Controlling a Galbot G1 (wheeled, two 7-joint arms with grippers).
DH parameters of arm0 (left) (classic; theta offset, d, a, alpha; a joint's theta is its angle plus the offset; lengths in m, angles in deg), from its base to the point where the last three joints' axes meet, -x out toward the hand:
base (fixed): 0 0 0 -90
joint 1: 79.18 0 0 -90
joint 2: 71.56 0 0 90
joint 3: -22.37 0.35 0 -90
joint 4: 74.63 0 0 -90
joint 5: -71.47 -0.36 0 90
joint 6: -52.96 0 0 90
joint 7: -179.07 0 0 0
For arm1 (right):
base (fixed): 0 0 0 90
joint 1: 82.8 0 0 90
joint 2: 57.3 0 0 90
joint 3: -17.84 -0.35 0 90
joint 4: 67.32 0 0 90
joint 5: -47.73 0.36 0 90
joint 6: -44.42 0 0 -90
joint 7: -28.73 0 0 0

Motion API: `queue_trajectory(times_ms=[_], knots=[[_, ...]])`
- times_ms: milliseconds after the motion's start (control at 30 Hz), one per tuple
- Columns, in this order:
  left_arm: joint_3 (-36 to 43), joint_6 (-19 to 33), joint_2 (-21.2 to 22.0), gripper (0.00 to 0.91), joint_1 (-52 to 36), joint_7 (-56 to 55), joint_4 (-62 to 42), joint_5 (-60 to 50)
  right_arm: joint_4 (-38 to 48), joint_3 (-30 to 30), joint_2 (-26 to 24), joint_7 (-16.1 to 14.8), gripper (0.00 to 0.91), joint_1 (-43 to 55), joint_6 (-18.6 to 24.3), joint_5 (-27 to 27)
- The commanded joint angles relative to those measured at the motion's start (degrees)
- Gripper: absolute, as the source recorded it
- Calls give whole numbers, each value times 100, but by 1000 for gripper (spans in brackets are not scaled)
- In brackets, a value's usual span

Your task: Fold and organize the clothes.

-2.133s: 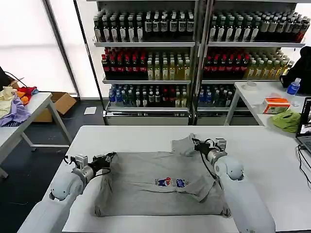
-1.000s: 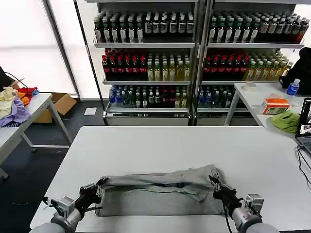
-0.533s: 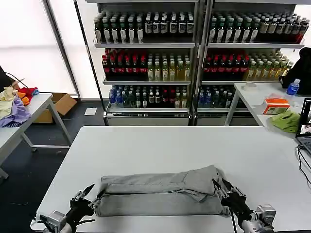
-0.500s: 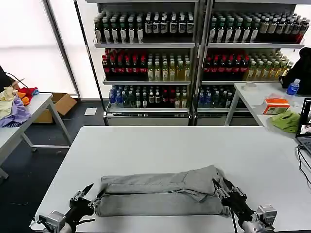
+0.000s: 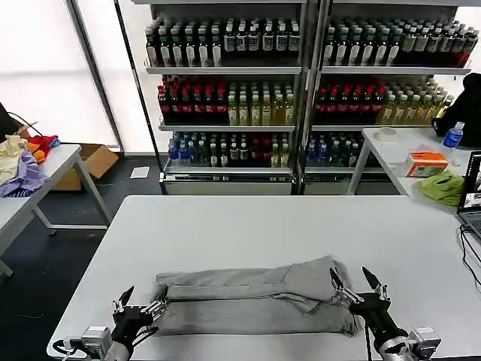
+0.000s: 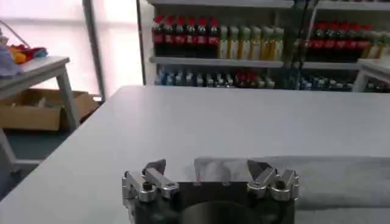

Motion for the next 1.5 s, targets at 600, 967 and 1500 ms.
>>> queue_trajectory(times_ms=[600, 967, 1500], knots=[[907, -82, 693, 0, -371, -929, -909, -264, 157, -57, -5, -38, 907, 118, 191, 85], [320, 258, 570, 0, -358, -723, -641, -352, 225, -34, -32, -43, 907, 183, 161, 165], [-3298, -130, -2120, 0, -464, 981, -922, 1184, 307, 12, -89, -30, 907, 297, 123, 219]])
